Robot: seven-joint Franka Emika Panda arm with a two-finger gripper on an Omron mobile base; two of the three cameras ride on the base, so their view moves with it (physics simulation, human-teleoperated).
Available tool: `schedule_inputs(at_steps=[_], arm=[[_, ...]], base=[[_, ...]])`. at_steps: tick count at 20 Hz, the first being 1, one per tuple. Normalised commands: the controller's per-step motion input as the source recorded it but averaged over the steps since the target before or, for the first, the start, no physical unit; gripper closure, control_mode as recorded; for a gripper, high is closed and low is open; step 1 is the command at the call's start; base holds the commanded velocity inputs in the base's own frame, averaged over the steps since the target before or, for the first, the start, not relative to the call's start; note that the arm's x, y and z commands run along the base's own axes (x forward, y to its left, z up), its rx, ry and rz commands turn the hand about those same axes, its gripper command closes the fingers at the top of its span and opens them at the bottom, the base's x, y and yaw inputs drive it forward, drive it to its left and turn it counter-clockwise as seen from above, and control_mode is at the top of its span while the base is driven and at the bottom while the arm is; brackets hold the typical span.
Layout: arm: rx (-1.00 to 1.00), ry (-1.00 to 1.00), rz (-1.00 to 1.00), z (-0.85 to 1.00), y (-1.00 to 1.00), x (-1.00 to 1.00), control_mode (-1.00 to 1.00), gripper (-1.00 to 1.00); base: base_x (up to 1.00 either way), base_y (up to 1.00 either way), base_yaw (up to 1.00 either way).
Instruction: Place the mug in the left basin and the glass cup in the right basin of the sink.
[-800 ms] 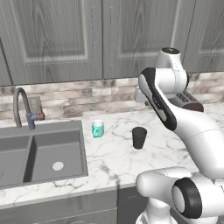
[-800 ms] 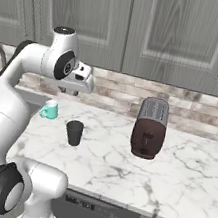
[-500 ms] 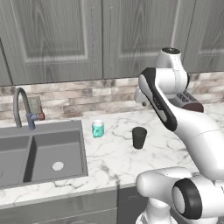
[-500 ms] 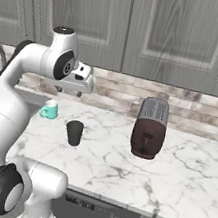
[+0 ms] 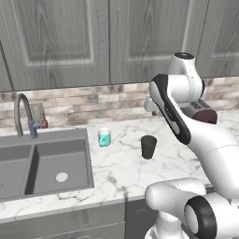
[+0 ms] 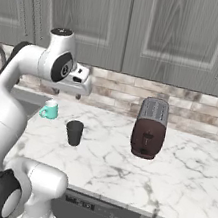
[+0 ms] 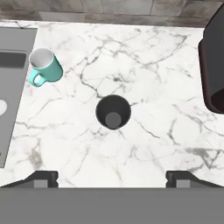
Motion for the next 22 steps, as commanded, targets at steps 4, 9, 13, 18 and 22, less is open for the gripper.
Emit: schedule_inputs(at_steps=[4,9,13,18,22], arm=[[0.0,0.0,0.0,-0.13,0.0,-0.09,-1.0,-1.0],[0.0,0.0,0.0,-0.14,0.0,-0.02,-1.0,-1.0],[0.0,0.0,0.0,-0.17,0.0,0.0,-1.0,-1.0],[0.0,0.0,0.0,-0.17,0.0,0.0,-1.0,-1.0],[0.0,0.0,0.0,-0.23,0.0,0.0,-1.0,-1.0]], base=[[0.0,0.0,0.0],[0.0,0.0,0.0],[0.0,0.0,0.0],[0.0,0.0,0.0],[0.0,0.0,0.0]])
